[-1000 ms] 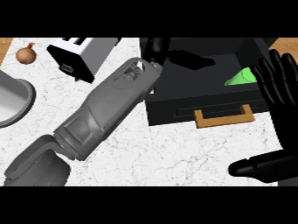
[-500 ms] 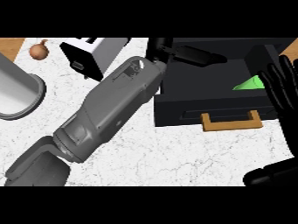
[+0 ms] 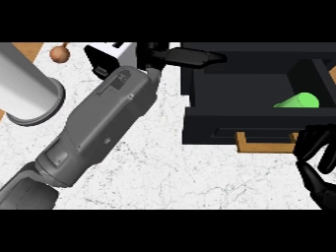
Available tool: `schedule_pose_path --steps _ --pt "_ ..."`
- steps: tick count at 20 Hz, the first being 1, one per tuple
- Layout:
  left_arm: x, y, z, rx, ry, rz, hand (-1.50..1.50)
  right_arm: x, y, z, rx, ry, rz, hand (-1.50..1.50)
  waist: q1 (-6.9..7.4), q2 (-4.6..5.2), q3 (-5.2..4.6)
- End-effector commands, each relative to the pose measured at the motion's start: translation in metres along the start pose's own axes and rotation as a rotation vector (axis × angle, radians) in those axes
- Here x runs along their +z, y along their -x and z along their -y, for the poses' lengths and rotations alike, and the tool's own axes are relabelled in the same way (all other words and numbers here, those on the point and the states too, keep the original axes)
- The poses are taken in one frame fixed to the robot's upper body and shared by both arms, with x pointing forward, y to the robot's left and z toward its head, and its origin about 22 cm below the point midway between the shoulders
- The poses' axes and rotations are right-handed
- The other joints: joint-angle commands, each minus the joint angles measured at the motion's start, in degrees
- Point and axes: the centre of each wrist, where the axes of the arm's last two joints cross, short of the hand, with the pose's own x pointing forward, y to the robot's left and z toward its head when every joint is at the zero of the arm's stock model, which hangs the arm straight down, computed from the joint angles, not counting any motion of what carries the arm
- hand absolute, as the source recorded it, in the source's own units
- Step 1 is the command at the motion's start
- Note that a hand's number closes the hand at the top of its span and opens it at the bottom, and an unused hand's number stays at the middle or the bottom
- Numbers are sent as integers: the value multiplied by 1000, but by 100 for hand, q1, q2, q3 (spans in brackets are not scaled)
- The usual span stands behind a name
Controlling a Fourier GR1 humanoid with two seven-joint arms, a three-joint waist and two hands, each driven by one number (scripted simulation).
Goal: Pick up the cup, place it into the drawer and close the drawer
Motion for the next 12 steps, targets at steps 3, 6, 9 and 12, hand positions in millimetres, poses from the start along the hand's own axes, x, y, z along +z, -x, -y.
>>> schedule_pose_path --steps 3,6,9,12 --pt "29 -4 -66 21 -74 -14 -150 3 2 8 143 -48 -66 150 208 -28 0" --pt "45 -16 -68 24 -90 -19 -150 -4 16 -8 185 -90 -109 150 204 -17 3" --pt "74 -18 -105 22 -115 -54 -150 12 10 -5 221 -93 -153 150 130 -14 3" --pt "100 -14 -129 47 -148 -37 -150 1 35 -8 249 -75 -183 150 100 24 4"
